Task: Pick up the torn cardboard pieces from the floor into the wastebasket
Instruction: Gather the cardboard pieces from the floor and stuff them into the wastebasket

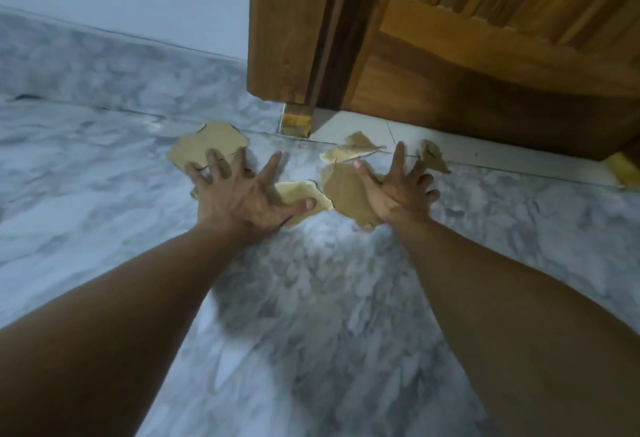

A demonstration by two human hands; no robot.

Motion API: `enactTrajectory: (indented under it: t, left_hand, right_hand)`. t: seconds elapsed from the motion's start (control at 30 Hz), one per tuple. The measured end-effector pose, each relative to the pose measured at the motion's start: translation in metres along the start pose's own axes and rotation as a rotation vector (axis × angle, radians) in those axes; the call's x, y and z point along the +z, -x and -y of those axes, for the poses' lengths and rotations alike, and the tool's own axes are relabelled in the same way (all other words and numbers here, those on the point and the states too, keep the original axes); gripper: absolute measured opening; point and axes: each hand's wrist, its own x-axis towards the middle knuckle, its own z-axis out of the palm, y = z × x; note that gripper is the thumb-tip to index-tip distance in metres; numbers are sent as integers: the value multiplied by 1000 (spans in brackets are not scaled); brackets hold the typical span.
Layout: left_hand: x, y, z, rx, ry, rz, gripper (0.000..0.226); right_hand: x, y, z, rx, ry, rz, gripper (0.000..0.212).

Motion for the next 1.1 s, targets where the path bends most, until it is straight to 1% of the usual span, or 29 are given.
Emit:
enactTrajectory:
  t: [0.1, 0.17, 0.23, 0.3, 0.4, 0.47, 0.53, 0.6, 0.67, 0.77, 0.83, 0.9, 0.93, 1.0, 1.1]
  left_hand:
    - [1, -2, 2, 27, -44, -17, 104]
    - [0, 0, 1, 11, -24, -50, 110]
    - [-1, 1, -1, -19, -19, -87, 123]
    - [-4, 2, -4, -36, -57, -91, 126]
    - [-6, 2, -3, -48, -58, -52, 119]
    - [-4, 1, -3, -52, -25, -24, 117]
    - [-5, 1, -2, -51, -31, -24, 115]
    - [-7, 6, -2, -61, -68, -52, 113]
    - [-12, 21, 1, -65, -97, -66, 111]
    - [-15, 52, 14, -54, -23, -19, 111]
    - [-18, 73, 27, -11, -18, 26, 110]
    - [-21, 92, 35, 46, -63, 1, 104]
    - [-23, 102, 37, 54, -79, -27, 100]
    - [-27, 122, 39, 9, -68, -61, 97]
    - [-31, 155, 39, -64, -78, -14, 95]
  right_hand:
    - [-1, -28, -14, 27, -28, -53, 125]
    - [-2, -44, -24, 78, -43, -24, 133]
    - [-4, -57, -28, 96, -60, 56, 133]
    - [-5, -62, -24, 33, -18, 117, 122]
    - [-1, -62, 0, -112, 37, 76, 100]
    - [1, -58, 19, -194, 63, 150, 89]
    - [2, -48, 32, -254, 120, 254, 87]
    - [0, -31, 36, -294, 129, 266, 86]
    - [-3, -5, 32, -354, 130, 232, 86]
    - [-8, 42, 19, -408, 159, 191, 92]
    - [-15, 74, 10, -425, 122, 158, 90]
    - [-19, 108, 1, -431, 113, 160, 89]
    - [-18, 127, -3, -430, 123, 162, 88]
    - [-19, 164, -9, -388, 138, 144, 91]
    - [-25, 223, -15, -293, 123, 65, 93]
